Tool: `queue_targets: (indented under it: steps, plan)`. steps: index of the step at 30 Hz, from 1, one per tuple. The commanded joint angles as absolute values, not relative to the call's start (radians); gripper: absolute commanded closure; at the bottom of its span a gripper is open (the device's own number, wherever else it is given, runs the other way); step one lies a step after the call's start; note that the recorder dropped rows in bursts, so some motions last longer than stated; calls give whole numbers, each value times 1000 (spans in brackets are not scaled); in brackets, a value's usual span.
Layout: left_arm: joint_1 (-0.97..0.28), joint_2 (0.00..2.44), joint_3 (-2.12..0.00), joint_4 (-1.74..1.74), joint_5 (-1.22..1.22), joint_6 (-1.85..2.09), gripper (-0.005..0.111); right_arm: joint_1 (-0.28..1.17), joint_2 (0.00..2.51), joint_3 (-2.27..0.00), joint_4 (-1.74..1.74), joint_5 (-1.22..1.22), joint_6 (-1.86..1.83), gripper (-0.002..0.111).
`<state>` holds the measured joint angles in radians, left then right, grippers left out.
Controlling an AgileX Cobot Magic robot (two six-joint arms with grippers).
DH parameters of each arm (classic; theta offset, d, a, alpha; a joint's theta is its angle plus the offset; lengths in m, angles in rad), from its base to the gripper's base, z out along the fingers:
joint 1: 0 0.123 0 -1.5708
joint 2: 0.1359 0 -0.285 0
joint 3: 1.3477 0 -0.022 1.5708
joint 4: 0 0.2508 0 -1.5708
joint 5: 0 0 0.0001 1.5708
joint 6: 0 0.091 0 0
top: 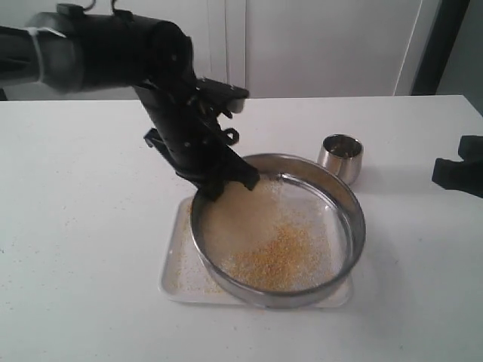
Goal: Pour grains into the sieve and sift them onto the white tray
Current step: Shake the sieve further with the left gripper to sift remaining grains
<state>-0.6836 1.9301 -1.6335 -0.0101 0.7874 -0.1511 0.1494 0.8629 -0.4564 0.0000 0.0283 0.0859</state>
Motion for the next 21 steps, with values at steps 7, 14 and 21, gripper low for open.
queue_targets:
  steps: [7, 14, 21]
  plan:
    - [-625, 1893, -1638, 10, 890, -221, 107, 150, 859, -453, 0, 21, 82, 108]
    - [-624, 1891, -1638, 10, 886, -221, 107, 150, 859, -453, 0, 21, 82, 108]
    - [-624, 1851, -1636, 10, 925, -179, 107, 150, 859, -453, 0, 21, 82, 108]
